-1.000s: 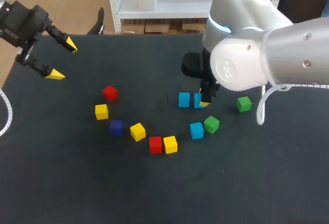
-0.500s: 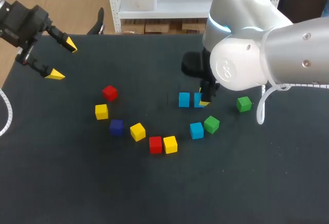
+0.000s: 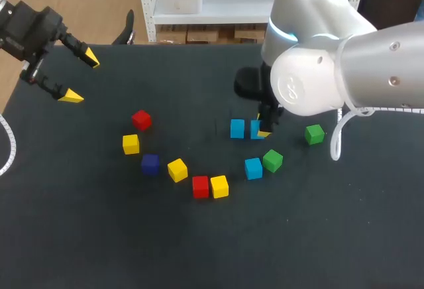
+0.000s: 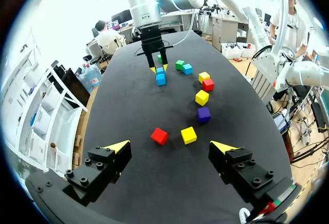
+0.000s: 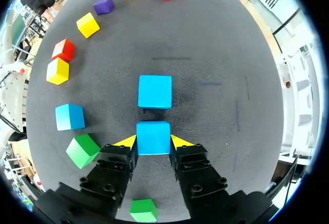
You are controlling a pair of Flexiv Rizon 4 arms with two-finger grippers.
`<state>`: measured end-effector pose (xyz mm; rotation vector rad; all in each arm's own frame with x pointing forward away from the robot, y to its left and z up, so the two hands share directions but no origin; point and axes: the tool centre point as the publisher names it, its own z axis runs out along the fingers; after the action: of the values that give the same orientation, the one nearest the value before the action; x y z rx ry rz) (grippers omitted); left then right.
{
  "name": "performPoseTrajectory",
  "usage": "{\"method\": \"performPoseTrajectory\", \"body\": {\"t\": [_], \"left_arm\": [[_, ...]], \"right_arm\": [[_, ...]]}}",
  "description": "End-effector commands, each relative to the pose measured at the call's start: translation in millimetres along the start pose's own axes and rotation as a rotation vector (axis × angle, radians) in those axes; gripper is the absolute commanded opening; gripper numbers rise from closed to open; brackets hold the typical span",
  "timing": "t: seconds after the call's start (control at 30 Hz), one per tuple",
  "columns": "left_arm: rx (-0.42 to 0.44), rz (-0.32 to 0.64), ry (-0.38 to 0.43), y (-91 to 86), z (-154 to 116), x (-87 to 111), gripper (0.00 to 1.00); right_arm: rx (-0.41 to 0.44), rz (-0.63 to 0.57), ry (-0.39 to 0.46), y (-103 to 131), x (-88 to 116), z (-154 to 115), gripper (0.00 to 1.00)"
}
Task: Place the blue cubes, place green cubes on the blue cubes, place the yellow cubes on the green cubes, then place the red cubes on the yellow cubes, and place purple cube on the red cubes.
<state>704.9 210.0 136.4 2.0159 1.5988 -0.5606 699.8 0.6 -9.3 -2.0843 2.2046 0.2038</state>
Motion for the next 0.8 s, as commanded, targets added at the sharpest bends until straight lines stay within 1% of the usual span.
{"method": "performPoseTrajectory", "body": {"t": [0.03,0.43,0.47,0.53,0.67,0.7,0.73,0.8], "left_arm": [[-0.002,0.003,-0.001,-0.8,0.0,0.6,1.0],[-0.002,0.003,-0.001,-0.8,0.0,0.6,1.0],[-0.002,0.003,-0.001,-0.8,0.0,0.6,1.0],[-0.002,0.003,-0.001,-0.8,0.0,0.6,1.0],[-0.002,0.003,-0.001,-0.8,0.0,0.6,1.0],[-0.002,0.003,-0.001,-0.8,0.0,0.6,1.0],[-0.002,0.003,-0.001,-0.8,0.0,0.6,1.0],[-0.002,0.003,-0.001,-0.8,0.0,0.6,1.0]], "right_arm": [[-0.004,0.0,-0.003,-2.5,0.1,0.4,0.42],[-0.007,0.003,-0.001,-3.4,0.0,1.2,0.49],[-0.006,0.004,-0.001,-3.6,0.1,1.2,0.6],[-0.004,0.007,-0.003,-4.5,0.2,0.4,0.73],[-0.001,0.009,-0.006,-6.0,0.1,-0.3,0.78],[0.0,0.009,-0.006,-6.2,0.0,-0.4,0.82],[-0.001,0.01,-0.008,-6.5,-0.1,-1.1,0.89],[-0.004,0.015,-0.015,-7.0,0.6,-4.6,0.95]]}}
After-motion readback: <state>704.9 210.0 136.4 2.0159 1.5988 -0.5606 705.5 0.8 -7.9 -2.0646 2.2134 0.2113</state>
